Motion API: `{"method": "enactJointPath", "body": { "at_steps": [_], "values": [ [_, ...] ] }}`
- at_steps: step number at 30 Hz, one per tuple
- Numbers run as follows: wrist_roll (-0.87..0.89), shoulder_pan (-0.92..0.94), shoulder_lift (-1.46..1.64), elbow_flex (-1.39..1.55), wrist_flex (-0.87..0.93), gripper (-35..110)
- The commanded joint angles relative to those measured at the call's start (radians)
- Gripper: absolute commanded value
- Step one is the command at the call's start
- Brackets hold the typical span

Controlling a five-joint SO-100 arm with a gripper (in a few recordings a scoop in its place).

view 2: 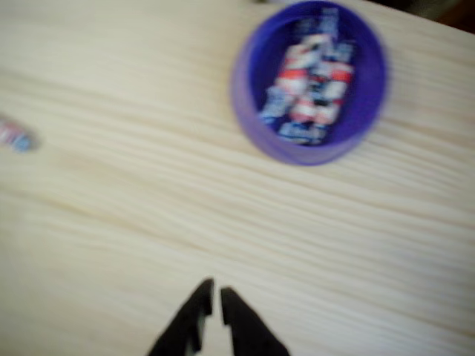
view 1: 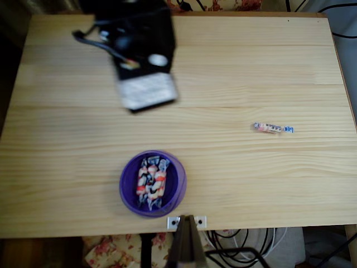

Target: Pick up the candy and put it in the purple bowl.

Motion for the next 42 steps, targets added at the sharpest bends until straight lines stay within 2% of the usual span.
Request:
{"method": "enactJointPath", "body": {
  "at_steps": [1,8,14,18,34,42],
  "values": [
    [-0.003,-0.135,-0.120,-0.153,0.017,-1],
    [-0.106,-0.357,-0.313,-0.279,-0.023,0],
    [-0.199,-0.457,-0.514,-0.436,-0.069,0],
    [-0.239,-0.492,-0.571,-0.451,-0.166,0],
    [-0.371,-0.623,-0.968,-0.752,-0.302,2],
    [-0.403,-0.606,-1.127,-0.942,-0.227,13]
  ]
}}
